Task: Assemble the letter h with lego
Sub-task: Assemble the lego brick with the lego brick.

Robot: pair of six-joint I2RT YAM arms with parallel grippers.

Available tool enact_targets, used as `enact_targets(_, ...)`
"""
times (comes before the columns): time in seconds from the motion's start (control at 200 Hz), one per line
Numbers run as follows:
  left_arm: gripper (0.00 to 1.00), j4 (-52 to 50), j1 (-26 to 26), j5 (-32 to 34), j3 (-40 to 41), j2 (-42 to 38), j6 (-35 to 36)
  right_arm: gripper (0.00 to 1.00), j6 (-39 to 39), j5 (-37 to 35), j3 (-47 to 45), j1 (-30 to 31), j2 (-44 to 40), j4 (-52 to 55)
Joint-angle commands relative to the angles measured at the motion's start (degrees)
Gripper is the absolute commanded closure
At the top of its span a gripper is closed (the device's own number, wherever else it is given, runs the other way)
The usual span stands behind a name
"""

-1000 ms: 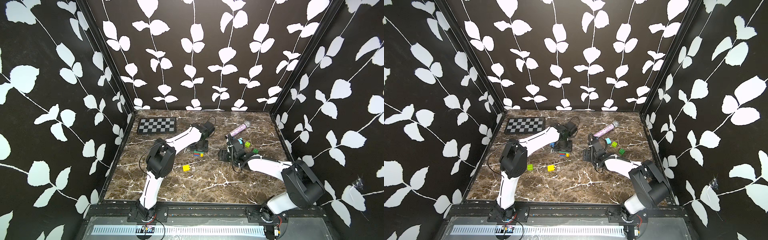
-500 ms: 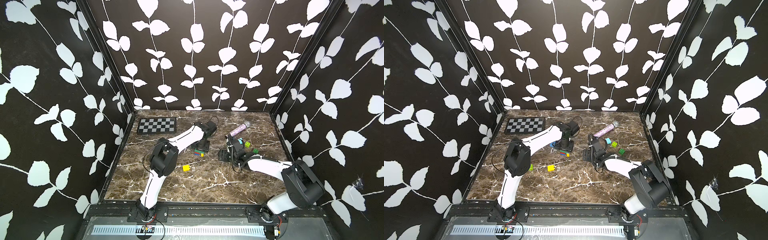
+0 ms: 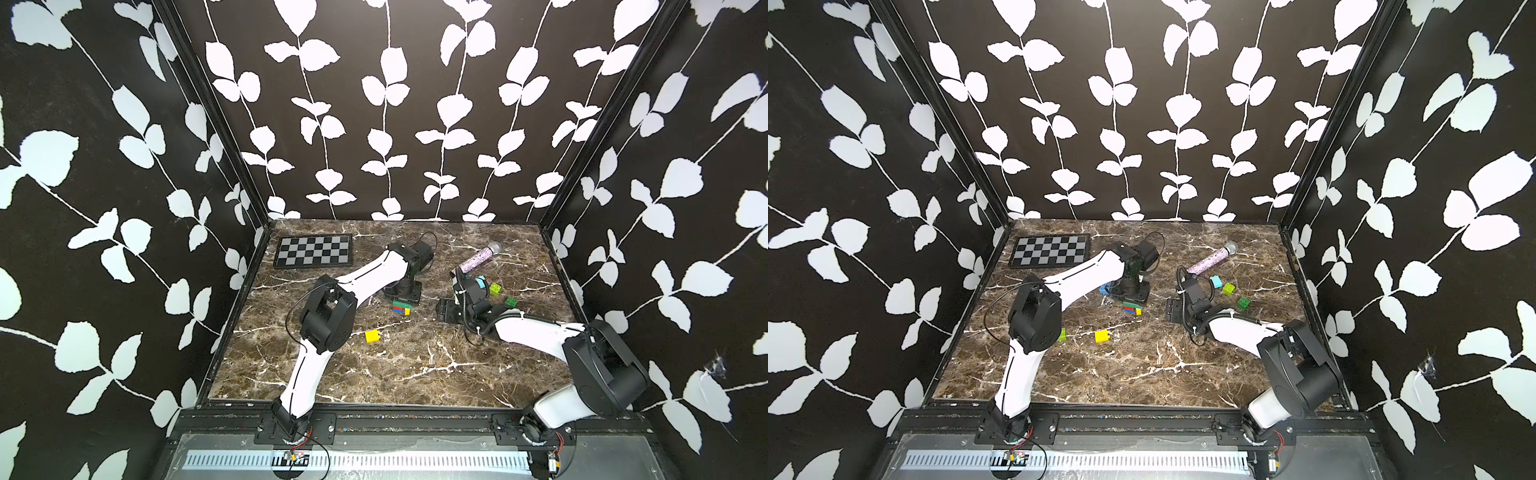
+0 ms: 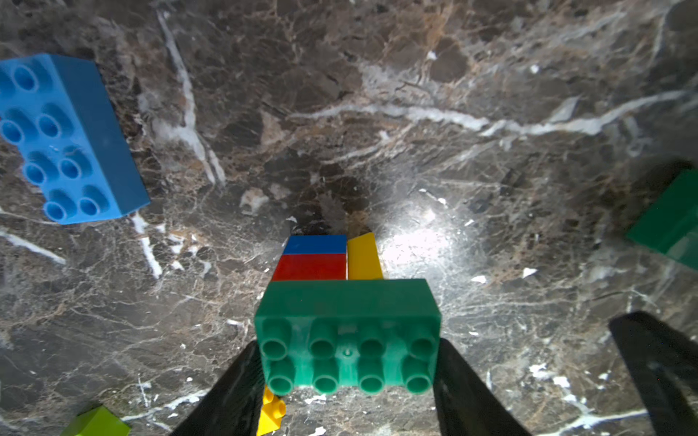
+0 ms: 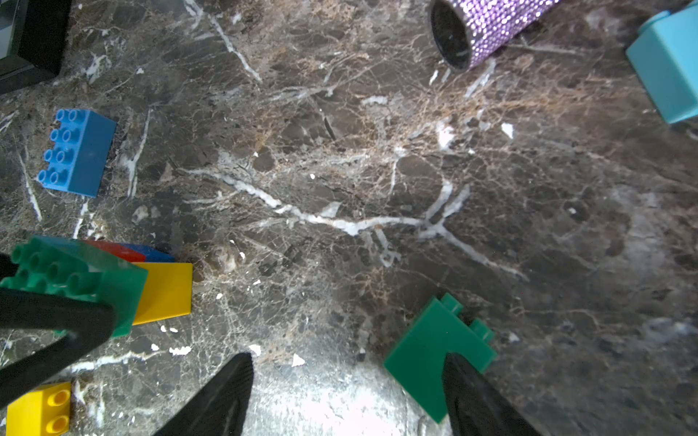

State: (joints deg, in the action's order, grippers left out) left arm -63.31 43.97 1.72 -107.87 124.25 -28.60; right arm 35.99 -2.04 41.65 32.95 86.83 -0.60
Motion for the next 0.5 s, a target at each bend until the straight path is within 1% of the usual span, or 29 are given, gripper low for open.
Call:
enact_targets(0.0,1.00,0.21,-0.61,-0.87,0.49,-3.16,-2.98,0.22,0.40,0.29,1.48,0.19,-1.04,-0.01)
enact_targets(0.32,1.00,-0.01,-1.29,2.09,3.70,-6.01,-5.88,0.21,0.39,0.72,1.51,0.18,-0.89,-0.07)
enact_targets(0.415,1.00,0.06,-1.27,2.09,4.15,-6.47,-6.03,0.22,0.40,1.16,1.59,0.19,-0.62,-0.20)
enact_targets(0.495,1.00,0.62,-1.34,0.65,4.37,-6.22,-5.77,0.22,0.40,1.27,1.69,0.19,-0.50,-0.21)
